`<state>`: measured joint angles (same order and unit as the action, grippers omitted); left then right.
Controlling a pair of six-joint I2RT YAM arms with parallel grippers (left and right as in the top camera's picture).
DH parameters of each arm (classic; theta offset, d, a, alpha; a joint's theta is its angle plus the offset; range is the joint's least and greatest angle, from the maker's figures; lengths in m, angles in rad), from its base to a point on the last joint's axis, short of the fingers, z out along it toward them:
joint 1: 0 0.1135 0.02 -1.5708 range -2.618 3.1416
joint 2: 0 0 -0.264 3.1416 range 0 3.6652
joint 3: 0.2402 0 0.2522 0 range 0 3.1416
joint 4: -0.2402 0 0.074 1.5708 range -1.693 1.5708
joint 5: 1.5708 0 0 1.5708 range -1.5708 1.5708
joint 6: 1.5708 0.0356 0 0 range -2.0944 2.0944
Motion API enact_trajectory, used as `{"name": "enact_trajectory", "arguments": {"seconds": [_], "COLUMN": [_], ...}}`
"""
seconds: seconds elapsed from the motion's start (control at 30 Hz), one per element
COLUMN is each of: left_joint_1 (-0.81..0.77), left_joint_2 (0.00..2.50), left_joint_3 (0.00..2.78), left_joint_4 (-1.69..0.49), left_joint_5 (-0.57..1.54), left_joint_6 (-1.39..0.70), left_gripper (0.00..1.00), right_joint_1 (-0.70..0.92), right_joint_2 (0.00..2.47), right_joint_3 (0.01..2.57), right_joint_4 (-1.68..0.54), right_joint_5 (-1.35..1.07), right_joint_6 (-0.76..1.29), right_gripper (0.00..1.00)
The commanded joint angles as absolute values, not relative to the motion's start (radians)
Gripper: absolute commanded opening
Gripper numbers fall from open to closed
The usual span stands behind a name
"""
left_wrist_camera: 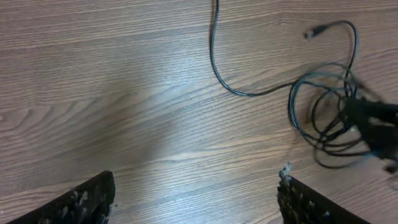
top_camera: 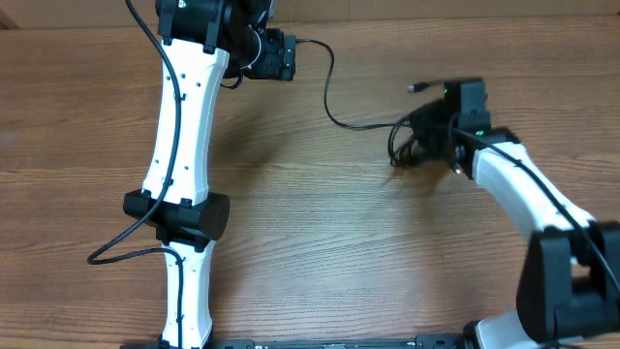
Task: Untangle cables
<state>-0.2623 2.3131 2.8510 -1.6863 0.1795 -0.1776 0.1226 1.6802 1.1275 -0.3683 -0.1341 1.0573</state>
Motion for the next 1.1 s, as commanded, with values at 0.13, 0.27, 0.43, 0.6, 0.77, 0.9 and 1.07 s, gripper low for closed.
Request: {"name": "enact_trajectory", "arguments": {"seconds": [0.13, 0.27, 0.43, 0.6, 0.77, 0.9, 1.07], "left_joint_1": [-0.269, -0.269, -0.27, -0.27, -0.27, -0.27, -0.27], "left_joint_2": [2.296, 2.296, 2.297, 2.297, 2.297, 2.297, 2.297], "left_joint_3": [2.849, 2.849, 2.848, 2.849, 2.849, 2.848, 2.848], "left_joint_4": [-1.66, -1.649, -1.649, -1.658, -1.678, -1.678, -1.68], "left_joint_5": [0.177, 0.185, 0.204, 0.227, 0.226, 0.226, 0.226], "left_joint_6": [-0.134, -0.134, -0.125, -0.105, -0.08, -0.077, -0.078], "left_gripper": [0.87, 0.88, 0.89, 0.91, 0.91, 0.92, 0.91], "right_joint_1": [0.205, 0.293, 0.345, 0.345, 0.331, 0.255, 0.163], "right_joint_2": [1.408, 1.308, 1.273, 1.274, 1.277, 1.286, 1.334], "right_joint_3": [1.375, 1.39, 1.39, 1.389, 1.387, 1.387, 1.383], "right_joint_4": [-0.525, -0.617, -0.693, -0.754, -0.863, -0.937, -1.007], "right_joint_5": [-0.349, -0.382, -0.292, -0.186, 0.268, 0.402, 0.278], "right_joint_6": [0.433, 0.029, -0.08, -0.039, 0.279, 0.538, 0.588], "right_gripper": [0.04, 0.04, 0.04, 0.17, 0.55, 1.0, 0.79]}}
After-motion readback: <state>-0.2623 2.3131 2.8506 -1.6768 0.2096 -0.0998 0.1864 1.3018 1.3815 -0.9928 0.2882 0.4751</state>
